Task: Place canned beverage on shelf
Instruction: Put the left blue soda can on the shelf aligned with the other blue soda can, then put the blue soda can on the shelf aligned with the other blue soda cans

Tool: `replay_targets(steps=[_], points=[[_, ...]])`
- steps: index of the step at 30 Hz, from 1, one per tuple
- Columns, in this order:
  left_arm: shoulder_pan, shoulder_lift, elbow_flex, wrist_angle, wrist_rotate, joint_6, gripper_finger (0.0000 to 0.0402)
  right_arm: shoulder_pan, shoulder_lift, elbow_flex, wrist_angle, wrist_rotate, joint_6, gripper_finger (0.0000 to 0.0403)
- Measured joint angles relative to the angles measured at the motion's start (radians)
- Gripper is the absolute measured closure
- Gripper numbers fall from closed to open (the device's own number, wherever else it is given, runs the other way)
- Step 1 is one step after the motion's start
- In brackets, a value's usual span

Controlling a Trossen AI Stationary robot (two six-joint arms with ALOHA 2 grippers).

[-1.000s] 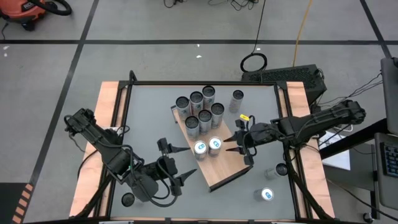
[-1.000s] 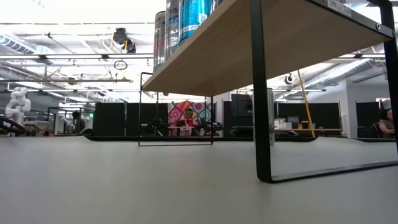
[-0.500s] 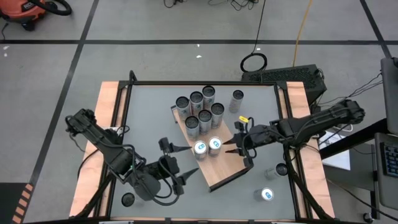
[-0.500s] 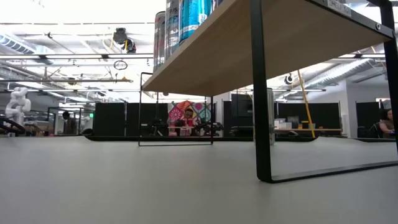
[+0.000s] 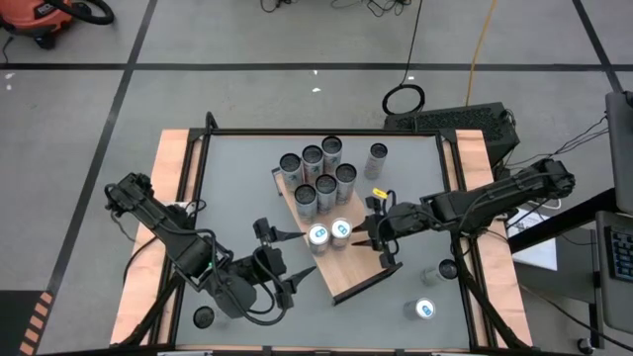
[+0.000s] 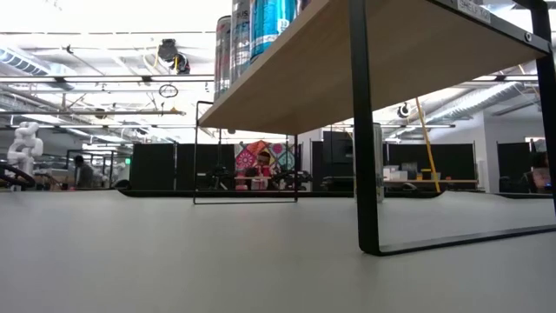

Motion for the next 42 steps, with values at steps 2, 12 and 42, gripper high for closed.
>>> replay_targets(steps=[2,12,42], points=[[0.001,0.0,0.0,0.001,0.0,0.0,0.0059,0.0,0.0,0.0,0.022,0.0,0.0,0.0314],[0.002,0.0,0.0,0.001,0.0,-0.011,0.0059,0.0,-0.022,0.0,0.009,0.0,0.0,0.0314],[-0.02,0.072,0.0,0.123,0.005,-0.019,0.0059,0.561,0.024,0.45,-0.927,0.171,0.628,0.0314]])
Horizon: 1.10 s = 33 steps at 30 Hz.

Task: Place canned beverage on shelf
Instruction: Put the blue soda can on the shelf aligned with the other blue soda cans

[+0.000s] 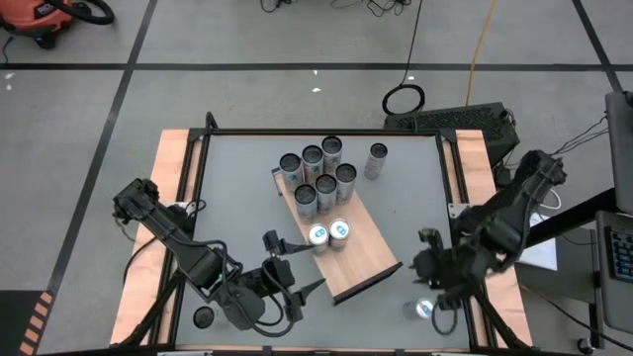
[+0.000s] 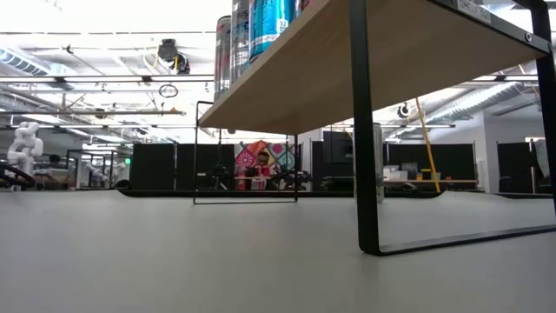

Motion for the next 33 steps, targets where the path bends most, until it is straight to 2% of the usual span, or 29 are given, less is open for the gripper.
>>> replay_targets(steps=[3,7,13,21,27,33], points=[[-0.001,0.0,0.0,0.001,0.0,-0.009,0.0059,0.062,0.041,0.0,-0.045,-0.045,0.066,0.0312],[-0.001,0.0,0.0,0.005,0.0,-0.026,0.0059,0.145,0.102,0.0,-0.072,-0.047,0.142,0.0292],[-0.001,0.0,0.0,0.027,0.0,-0.024,0.0059,0.205,0.165,-0.001,-0.053,-0.047,0.233,0.0227],[0.003,0.0,0.0,0.026,0.0,-0.022,0.0059,0.219,0.201,-0.001,-0.024,-0.046,0.279,0.0152],[-0.002,-0.001,0.0,0.026,0.0,-0.032,0.0059,0.218,0.225,-0.001,-0.012,-0.043,0.287,0.013],[-0.002,-0.001,0.0,0.024,0.001,-0.05,0.0059,0.218,0.265,-0.001,0.029,-0.048,0.286,0.0126]])
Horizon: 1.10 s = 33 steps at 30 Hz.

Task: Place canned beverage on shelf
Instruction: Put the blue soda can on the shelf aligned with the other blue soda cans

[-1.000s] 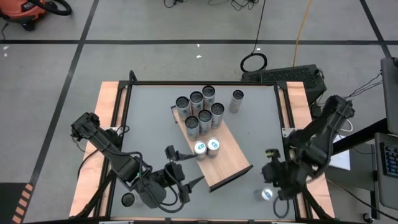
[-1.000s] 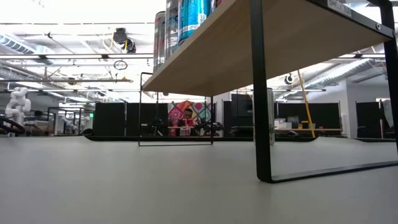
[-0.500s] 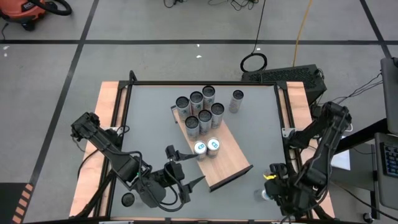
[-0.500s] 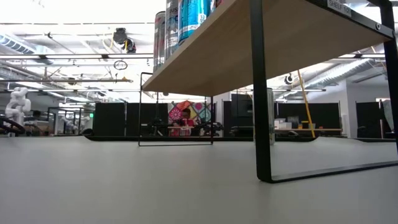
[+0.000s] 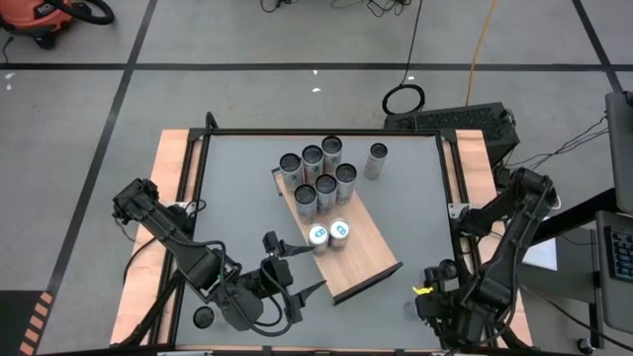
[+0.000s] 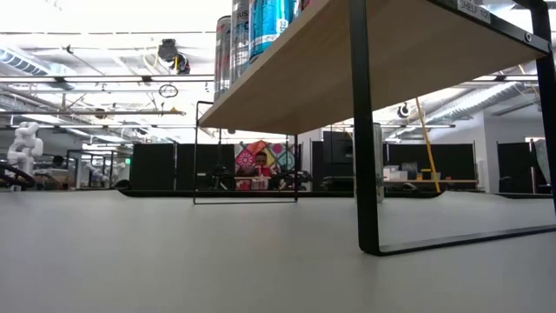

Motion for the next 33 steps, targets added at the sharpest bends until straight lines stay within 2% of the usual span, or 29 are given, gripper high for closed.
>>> replay_targets(steps=[7,23,33], points=[[0.0,0.0,0.0,-0.001,0.0,0.0,0.0059,0.0,0.043,0.0,0.0,-0.048,0.008,0.0126],[0.0,0.032,0.0,0.026,0.006,0.003,0.0059,-0.01,0.124,0.0,-0.013,-0.05,-0.002,0.013],[0.0,0.034,0.0,0.028,0.007,0.0,0.0059,-0.016,0.129,0.0,-0.017,-0.053,0.003,0.0216]])
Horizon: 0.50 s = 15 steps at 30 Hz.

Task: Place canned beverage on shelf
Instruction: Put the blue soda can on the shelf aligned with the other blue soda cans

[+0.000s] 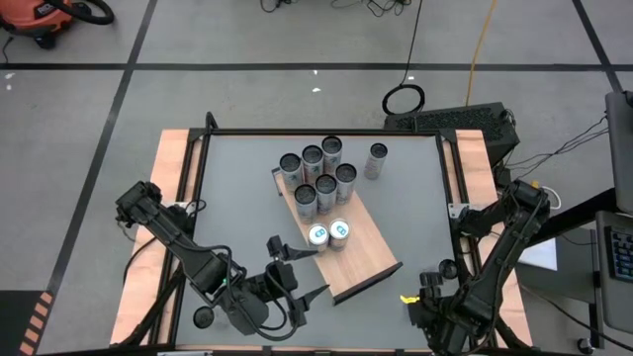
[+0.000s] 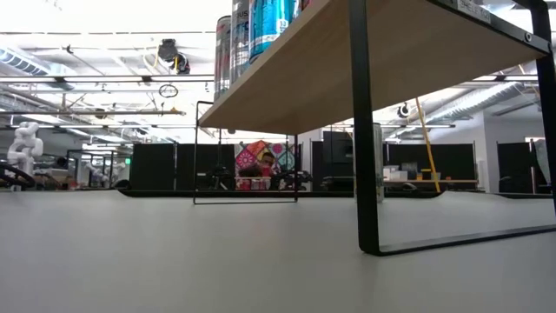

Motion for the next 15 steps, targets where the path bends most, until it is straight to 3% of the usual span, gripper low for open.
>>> replay_targets(steps=[9,15], points=[[0.0,0.0,0.0,-0.001,0.0,-0.002,0.0059,0.0,0.0,0.002,0.0,-0.012,0.035,0.0225],[-0.004,0.0,0.0,-0.001,0.001,-0.027,0.0059,0.0,0.001,0.073,0.002,-0.029,-0.03,0.023]])
